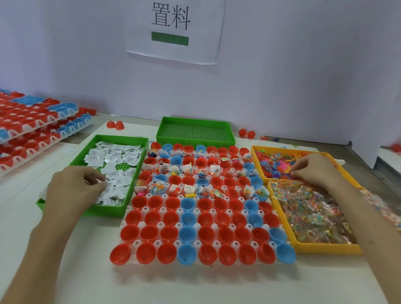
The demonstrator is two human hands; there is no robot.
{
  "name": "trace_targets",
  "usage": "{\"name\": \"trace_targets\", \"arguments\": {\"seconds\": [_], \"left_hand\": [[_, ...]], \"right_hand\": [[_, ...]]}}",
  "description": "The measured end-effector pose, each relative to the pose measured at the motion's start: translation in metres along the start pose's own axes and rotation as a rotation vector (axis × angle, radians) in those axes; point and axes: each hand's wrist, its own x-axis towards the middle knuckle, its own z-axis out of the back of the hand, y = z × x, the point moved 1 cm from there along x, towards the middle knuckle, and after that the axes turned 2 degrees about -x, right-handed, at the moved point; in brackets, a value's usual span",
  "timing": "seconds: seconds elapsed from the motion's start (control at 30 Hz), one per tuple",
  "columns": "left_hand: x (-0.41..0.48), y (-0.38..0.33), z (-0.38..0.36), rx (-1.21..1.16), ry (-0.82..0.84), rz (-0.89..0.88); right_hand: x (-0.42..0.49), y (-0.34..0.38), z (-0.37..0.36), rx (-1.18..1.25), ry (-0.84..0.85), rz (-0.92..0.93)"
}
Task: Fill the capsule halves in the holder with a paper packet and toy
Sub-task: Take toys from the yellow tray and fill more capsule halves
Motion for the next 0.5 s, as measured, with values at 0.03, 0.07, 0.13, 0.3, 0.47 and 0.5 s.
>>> {"name": "trace_targets", "arguments": {"seconds": [0.03, 0.07, 0.13, 0.3, 0.47, 0.5], "left_hand": [[-0.002, 0.000, -0.001, -0.011, -0.014, -0.008], [-0.005, 0.001, -0.002, -0.027, -0.034, -0.011], [-0.007, 0.001, -0.003, -0.056, -0.081, 0.002], [-0.005, 0.001, -0.003, -0.228, -0.261, -0.037], [0.001, 0.005, 0.002, -0.403, -0.475, -0.086], [0.001, 0.004, 0.003, -0.426, -0.496, -0.102]], "right_hand": [[-0.001, 0.000, 0.000, -0.003, 0.004, -0.003], [-0.003, -0.001, -0.001, 0.001, 0.000, -0.007], [-0.005, -0.002, 0.000, 0.021, -0.046, -0.006], [-0.008, 0.002, 0.010, 0.164, -0.160, 0.035], [-0.011, 0.005, 0.016, 0.255, -0.197, 0.081], [-0.010, 0.006, 0.015, 0.268, -0.199, 0.087]]}}
